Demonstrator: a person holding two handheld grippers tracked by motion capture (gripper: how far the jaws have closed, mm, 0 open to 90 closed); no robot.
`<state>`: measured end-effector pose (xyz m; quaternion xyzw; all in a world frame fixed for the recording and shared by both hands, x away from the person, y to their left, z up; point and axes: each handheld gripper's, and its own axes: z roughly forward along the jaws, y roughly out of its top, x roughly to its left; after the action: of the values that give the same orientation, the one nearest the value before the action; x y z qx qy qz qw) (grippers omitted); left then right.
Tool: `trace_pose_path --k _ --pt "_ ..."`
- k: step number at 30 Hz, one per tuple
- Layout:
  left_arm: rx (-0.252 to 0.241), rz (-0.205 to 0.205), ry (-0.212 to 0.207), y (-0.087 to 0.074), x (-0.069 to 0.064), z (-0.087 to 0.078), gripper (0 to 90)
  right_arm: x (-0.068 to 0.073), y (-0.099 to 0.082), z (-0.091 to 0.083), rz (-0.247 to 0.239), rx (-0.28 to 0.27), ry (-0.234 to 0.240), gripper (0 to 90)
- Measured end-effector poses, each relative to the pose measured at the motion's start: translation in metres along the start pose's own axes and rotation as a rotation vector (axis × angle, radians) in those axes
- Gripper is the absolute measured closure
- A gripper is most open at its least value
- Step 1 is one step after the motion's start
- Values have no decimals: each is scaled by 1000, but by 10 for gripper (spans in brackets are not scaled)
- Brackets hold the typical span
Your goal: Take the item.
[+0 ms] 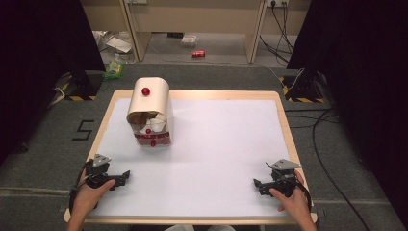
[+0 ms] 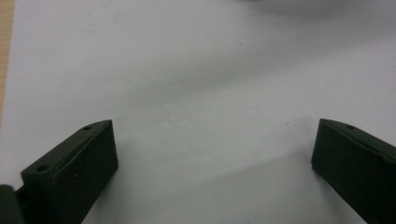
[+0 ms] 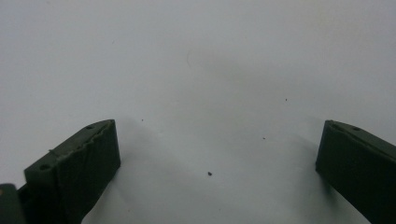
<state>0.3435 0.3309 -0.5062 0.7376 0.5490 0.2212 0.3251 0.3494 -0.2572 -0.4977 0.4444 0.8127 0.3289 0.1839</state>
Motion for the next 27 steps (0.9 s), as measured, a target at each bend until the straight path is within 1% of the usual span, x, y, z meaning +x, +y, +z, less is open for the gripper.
trace_pose_path --k 15,17,18,20,23,24,25,26,27 --pt "0 -2 -1 0 0 0 0 0 0 0 -1 0 0 2" --pt "0 -7 -6 0 1 -1 3 0 0 0 -2 1 0 2" --pt "2 3 -14 1 2 -1 5 0 0 0 3 2 0 2" --pt "2 7 -19 1 3 -1 8 0 0 0 -2 1 0 2" --pt "-9 1 -27 1 6 -5 63 0 0 0 -1 1 1 2" --pt "-17 4 -34 2 6 -5 99 0 0 0 2 2 0 2" --pt "-23 4 -47 3 6 -7 175 0 0 0 3 2 0 2" --pt "-25 3 -55 4 5 -7 169 0 0 0 3 2 0 2" --pt "-29 9 -60 6 4 -9 128 0 0 0 -2 0 0 2"
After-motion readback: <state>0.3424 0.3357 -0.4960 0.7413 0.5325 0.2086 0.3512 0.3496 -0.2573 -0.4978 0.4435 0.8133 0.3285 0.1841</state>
